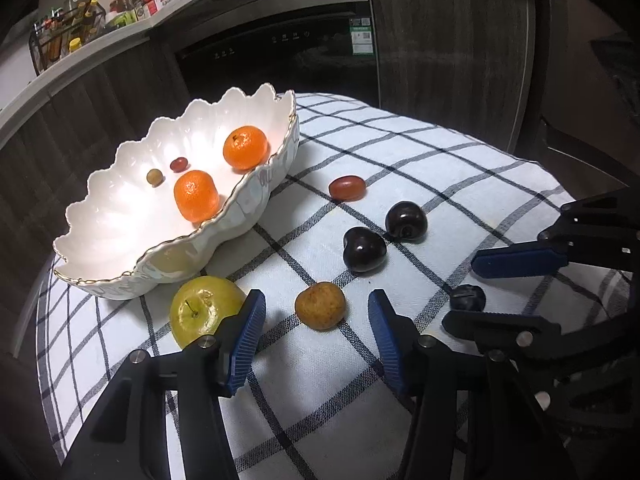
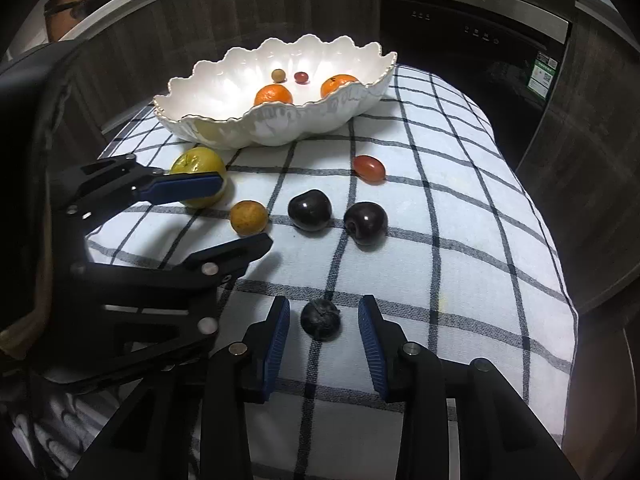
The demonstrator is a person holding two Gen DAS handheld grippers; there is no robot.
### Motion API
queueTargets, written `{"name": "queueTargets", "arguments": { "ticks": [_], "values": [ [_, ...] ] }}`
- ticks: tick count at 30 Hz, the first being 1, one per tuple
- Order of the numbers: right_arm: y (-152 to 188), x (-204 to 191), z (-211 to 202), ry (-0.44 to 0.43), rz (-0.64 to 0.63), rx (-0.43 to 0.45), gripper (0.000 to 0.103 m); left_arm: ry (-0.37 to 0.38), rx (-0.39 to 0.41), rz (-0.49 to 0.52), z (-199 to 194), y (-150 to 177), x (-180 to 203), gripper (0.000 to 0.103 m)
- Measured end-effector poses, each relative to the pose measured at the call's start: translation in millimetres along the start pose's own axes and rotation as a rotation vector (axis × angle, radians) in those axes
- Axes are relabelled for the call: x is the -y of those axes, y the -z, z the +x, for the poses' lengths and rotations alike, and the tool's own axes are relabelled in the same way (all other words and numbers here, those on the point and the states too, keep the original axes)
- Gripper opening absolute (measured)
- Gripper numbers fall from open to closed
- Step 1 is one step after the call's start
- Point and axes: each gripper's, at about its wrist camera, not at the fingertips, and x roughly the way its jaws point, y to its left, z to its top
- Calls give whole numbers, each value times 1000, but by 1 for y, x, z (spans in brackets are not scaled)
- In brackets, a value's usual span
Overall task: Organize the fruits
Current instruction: 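Move the left tool to a brown round fruit while the right tool approaches a dark blue round fruit, then close the left tool on the brown fruit while the right tool grasps the dark blue fruit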
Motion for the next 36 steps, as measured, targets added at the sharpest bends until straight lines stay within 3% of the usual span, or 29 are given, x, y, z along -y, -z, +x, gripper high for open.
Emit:
{"name": "queueTargets", "arguments": {
  "ticks": [11,21,36],
  "values": [
    [0,3,5,-18,21,-16,28,36,-21,-33,11,0,1,47],
    [1,7,4,-35,41,-10,22,26,-17,-29,8,1,5,29],
    [-3,13,-10,-24,62,40,22,10,-20,-54,-12,6,13,28]
  ]
}}
